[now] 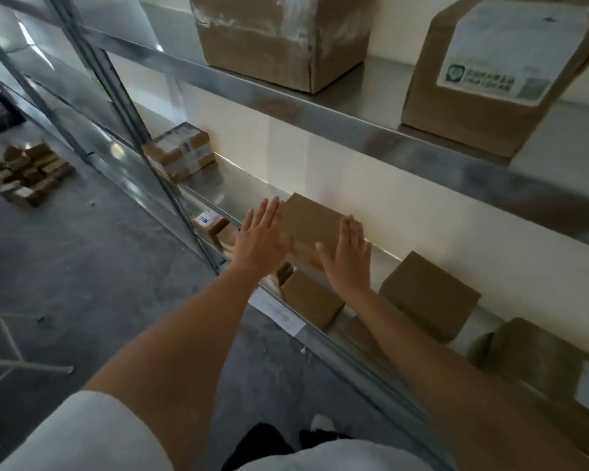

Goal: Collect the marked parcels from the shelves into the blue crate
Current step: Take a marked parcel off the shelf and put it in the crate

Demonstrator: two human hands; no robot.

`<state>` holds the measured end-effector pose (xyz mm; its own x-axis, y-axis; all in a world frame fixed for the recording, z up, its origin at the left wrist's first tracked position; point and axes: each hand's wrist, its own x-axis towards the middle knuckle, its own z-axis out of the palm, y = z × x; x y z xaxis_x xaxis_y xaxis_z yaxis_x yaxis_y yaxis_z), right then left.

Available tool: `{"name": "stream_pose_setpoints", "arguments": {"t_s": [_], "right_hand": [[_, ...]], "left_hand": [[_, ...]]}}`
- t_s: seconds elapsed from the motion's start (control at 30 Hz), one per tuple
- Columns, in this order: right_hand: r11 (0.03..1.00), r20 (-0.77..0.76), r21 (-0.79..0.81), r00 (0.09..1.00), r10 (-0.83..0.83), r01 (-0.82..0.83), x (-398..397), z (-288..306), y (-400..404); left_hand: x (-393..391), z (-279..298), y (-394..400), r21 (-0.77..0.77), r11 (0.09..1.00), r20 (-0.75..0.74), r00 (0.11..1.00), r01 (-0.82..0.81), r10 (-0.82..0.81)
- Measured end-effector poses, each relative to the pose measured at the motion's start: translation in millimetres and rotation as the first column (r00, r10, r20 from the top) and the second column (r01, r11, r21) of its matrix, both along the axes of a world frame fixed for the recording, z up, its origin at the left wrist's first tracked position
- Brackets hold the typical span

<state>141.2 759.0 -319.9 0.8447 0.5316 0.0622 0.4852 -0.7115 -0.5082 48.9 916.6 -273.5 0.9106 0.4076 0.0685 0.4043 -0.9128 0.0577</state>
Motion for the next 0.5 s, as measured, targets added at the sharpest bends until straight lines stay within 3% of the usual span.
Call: {"name": "stream_pose_setpoints", "arguments": {"t_s": [0.13, 0.27, 0.33, 0.4, 0.43, 0.5], "right_hand": [[0.998, 0.002, 0.003, 0.998, -0.059, 0.059, 7, -12, 7], [0.975, -0.088, 0.069, 0.975, -0.204, 0.21, 1, -31, 8], [0.928, -0.275, 0.179, 0.922, -0.271, 0.326, -4, -34, 11], [0.854, -0.485, 0.341, 0.852, -0.199, 0.394, -9, -32, 17], [0.806, -0.559, 0.408, 0.815, -0.151, 0.429, -12, -31, 20], [0.72, -0.681, 0.439, 0.722, -0.123, 0.537, -15, -29, 27]], "left_hand": [[26, -18, 23, -0.089, 0.996, 0.005, 1.0, -0.031, 0.031], [41, -43, 37, -0.364, 0.922, -0.015, 0.99, -0.134, 0.138], [50, -53, 44, -0.621, 0.769, 0.027, 0.976, -0.153, 0.215], [60, -59, 49, -0.853, 0.503, 0.03, 0.949, -0.139, 0.315], [63, -60, 52, -0.9, 0.415, 0.018, 0.941, -0.132, 0.337], [66, -62, 61, -0.925, 0.362, 0.001, 0.951, -0.117, 0.308]]}}
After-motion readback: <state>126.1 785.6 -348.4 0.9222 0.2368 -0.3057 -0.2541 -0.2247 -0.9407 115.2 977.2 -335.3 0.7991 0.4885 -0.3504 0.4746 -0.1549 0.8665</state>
